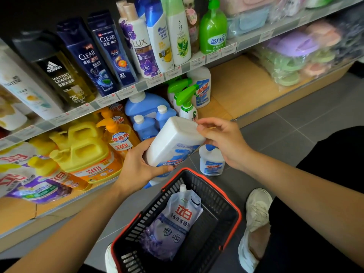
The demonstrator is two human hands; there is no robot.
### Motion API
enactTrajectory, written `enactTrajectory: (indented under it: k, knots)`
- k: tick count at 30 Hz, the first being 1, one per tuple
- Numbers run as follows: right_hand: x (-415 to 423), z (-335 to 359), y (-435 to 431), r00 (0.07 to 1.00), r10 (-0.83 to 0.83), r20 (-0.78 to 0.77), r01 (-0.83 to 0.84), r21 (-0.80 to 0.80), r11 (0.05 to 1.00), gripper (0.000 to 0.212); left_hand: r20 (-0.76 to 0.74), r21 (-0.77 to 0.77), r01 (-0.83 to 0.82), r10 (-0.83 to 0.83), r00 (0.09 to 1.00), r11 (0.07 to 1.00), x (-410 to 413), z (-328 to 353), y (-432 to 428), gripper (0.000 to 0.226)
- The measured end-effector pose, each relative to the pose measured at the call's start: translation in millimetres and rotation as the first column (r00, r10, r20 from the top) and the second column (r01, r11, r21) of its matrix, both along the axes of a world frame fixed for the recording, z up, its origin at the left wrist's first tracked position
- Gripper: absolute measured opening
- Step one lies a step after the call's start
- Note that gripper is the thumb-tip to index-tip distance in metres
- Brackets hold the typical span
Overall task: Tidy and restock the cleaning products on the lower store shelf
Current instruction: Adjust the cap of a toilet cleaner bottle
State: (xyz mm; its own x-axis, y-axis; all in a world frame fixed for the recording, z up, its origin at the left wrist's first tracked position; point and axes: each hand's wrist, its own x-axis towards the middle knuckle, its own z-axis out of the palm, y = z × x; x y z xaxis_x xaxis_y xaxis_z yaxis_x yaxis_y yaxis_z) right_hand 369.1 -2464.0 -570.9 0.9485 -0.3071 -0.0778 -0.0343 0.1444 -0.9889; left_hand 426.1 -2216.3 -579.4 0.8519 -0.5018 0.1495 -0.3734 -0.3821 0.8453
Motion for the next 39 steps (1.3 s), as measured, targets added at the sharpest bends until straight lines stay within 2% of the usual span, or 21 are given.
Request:
enactTrajectory:
  k: [4, 7, 15, 19, 23, 25, 29, 32, 34, 39]
  knots:
    - [-1, -1, 2, 0.999, -0.031, -0.014, 0.031, -0.007, 0.999, 0.019, 0.003, 0.004, 0.007, -0.007, 1.000, 1.000, -1, -2, 0, 0.073]
    - [-4, 0, 6, 0.999, -0.033, 0.039, 0.035, -0.041, 0.999, 0.024, 0.013, 0.000, -0.005, 0.005, 1.000, 1.000, -2, -4, -1, 0.073]
    - [-22, -2, 21, 0.975, 0.150, 0.164, -0.103, -0.265, 0.959, 0.039, 0.026, 0.014, -0.058, 0.057, 0.998, 0.998, 4, -4, 2, 0.075]
    - [-24, 0, 22, 0.969, 0.065, 0.238, 0.029, -0.370, 0.928, 0.034, -0.019, 0.005, -0.055, 0.055, 0.998, 0.998, 3, -7, 1, 0.072]
    - [-25, 1, 20, 0.931, -0.031, 0.363, 0.225, -0.505, 0.833, 0.027, -0.023, 0.010, -0.051, 0.051, 0.998, 0.999, 1, -7, -1, 0.073]
    - [-25, 2, 19, 0.915, 0.008, 0.403, 0.248, -0.580, 0.776, 0.031, -0.001, 0.034, -0.042, 0.042, 0.999, 0.999, 2, -5, -1, 0.075]
    - [-24, 3, 26, 0.906, 0.203, 0.372, 0.083, -0.625, 0.776, 0.048, 0.108, 0.148, -0.054, 0.038, 0.993, 0.988, 3, -3, -1, 0.078]
    - [-23, 1, 27, 0.914, 0.266, 0.307, 0.010, -0.671, 0.741, 0.054, 0.242, 0.244, -0.110, 0.049, 0.969, 0.963, -1, -2, -2, 0.077]
    - [-21, 0, 27, 0.924, 0.268, 0.274, 0.006, -0.711, 0.703, 0.050, 0.309, 0.296, -0.133, 0.037, 0.950, 0.946, -5, -2, -4, 0.078]
    - [-17, -2, 23, 0.908, 0.300, 0.294, 0.024, -0.749, 0.662, 0.033, 0.344, 0.336, -0.176, 0.053, 0.937, 0.925, -12, 0, -10, 0.078]
